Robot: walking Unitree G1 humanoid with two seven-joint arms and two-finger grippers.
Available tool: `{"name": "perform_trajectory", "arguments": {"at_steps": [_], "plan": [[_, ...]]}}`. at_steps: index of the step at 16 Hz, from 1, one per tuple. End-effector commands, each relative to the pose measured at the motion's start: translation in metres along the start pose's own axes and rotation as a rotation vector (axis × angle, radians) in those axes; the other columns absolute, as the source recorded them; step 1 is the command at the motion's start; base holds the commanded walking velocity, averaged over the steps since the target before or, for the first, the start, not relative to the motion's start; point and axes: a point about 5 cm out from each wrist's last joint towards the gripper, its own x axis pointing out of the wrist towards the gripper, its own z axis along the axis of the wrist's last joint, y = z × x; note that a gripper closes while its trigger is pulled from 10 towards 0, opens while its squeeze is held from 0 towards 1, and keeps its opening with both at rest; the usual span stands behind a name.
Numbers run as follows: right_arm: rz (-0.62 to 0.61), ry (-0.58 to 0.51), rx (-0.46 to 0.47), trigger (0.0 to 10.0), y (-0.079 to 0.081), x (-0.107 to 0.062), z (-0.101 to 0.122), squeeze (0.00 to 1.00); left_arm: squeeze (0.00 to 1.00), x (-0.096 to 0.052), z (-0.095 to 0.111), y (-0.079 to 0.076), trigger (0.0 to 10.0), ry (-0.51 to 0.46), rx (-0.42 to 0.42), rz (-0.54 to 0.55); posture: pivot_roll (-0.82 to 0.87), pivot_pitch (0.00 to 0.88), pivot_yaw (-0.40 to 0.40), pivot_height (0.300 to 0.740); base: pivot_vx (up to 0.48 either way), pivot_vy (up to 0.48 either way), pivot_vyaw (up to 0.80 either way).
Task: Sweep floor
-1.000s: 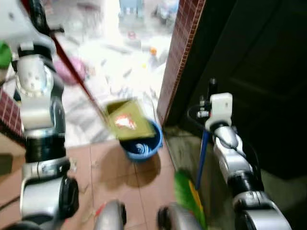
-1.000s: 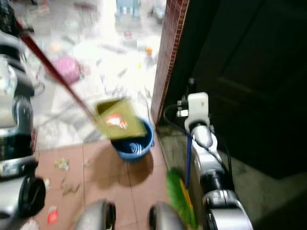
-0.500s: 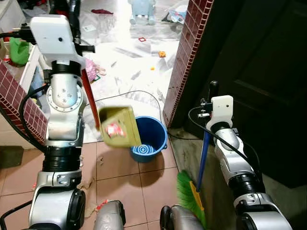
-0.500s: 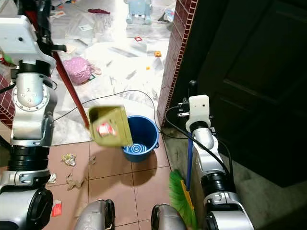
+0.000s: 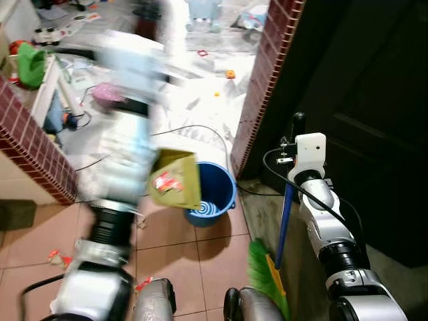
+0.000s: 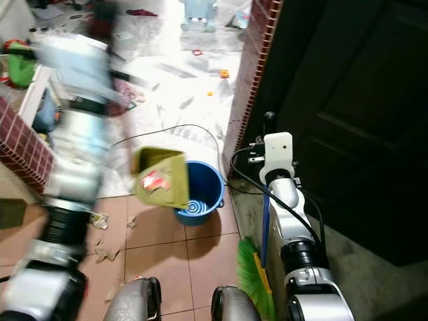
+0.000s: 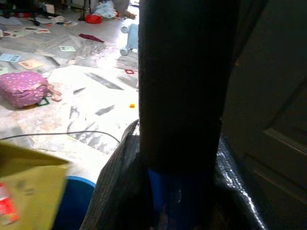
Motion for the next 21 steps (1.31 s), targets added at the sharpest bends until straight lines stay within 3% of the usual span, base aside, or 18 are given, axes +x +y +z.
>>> {"name": "perform_trajectory", "arguments": {"at_steps": [1,2,3,4,5,7,10,12,13,15,17,18,20,21], "plan": [[-0.013,-0.055,-0.004,10.0,-0.002,0.004,0.013,0.0,0.0,0.0,0.009,-0.023,10.0,-0.056,-0.026,-0.121,-0.04,0.115,-0.027,0.74,0.0,0.0,0.0],[-0.013,-0.057,-0.003,10.0,-0.002,0.004,0.014,0.0,0.0,-0.001,0.01,-0.037,10.0,-0.062,-0.045,-0.19,-0.04,0.112,-0.025,0.74,0.0,0.0,0.0],[-0.016,-0.061,-0.003,10.0,-0.002,0.005,0.014,0.0,0.0,-0.009,0.011,-0.069,10.0,-0.065,-0.064,-0.434,-0.04,0.112,-0.025,0.74,0.0,0.0,0.0],[-0.018,-0.061,-0.003,10.0,-0.003,0.004,0.014,0.0,0.0,-0.017,0.012,-0.085,10.0,-0.079,-0.051,-0.581,-0.04,0.11,-0.022,0.74,0.0,0.0,0.0],[-0.019,-0.061,-0.004,10.0,-0.003,0.004,0.014,0.0,0.0,-0.022,0.012,-0.092,10.0,-0.078,-0.036,-0.66,-0.04,0.11,-0.022,0.74,0.0,0.0,0.0],[-0.023,-0.06,-0.007,10.0,-0.004,0.004,0.013,0.0,0.0,-0.027,0.012,-0.099,10.0,-0.077,-0.007,-0.732,-0.04,0.11,-0.022,0.74,0.0,0.0,0.0],[-0.021,-0.061,-0.011,10.0,-0.004,0.005,0.014,0.0,0.0,-0.023,0.012,-0.092,10.0,-0.072,-0.001,-0.682,-0.04,0.114,-0.027,0.74,0.0,0.0,0.0],[-0.018,-0.062,-0.012,10.0,-0.004,0.005,0.014,0.0,0.0,-0.009,0.017,-0.075,10.0,-0.096,0.033,-0.551,-0.04,0.114,-0.033,0.74,0.0,0.0,0.0],[-0.014,-0.063,-0.013,10.0,-0.004,0.005,0.014,0.0,0.0,0.011,0.03,-0.045,10.0,-0.125,0.014,-0.352,-0.04,0.114,-0.034,0.74,0.0,0.0,0.0],[-0.012,-0.062,-0.008,10.0,-0.003,0.006,0.015,0.0,0.0,0.028,0.042,-0.011,10.0,-0.132,-0.013,-0.166,-0.03,0.121,-0.035,0.74,0.0,0.0,0.0],[-0.008,-0.062,-0.004,10.0,-0.002,0.007,0.016,0.0,0.0,0.034,0.046,0.01,10.0,-0.125,-0.005,-0.06,-0.02,0.125,-0.037,0.74,0.0,0.0,0.0],[-0.001,-0.057,-0.002,10.0,0.0,0.008,0.015,0.0,0.0,0.036,0.048,0.039,10.0,-0.101,0.06,0.069,-0.02,0.124,-0.043,0.74,0.0,0.0,0.0],[0.005,-0.052,-0.003,10.0,0.002,0.008,0.014,0.0,0.0,0.033,0.05,0.063,10.0,-0.094,0.131,0.162,-0.01,0.128,-0.047,0.74,0.0,0.0,0.0],[0.008,-0.046,-0.005,10.0,0.002,0.008,0.012,0.0,0.0,0.025,0.045,0.081,10.0,-0.049,0.207,0.217,0.0,0.129,-0.048,0.74,0.0,0.0,0.0]]}}
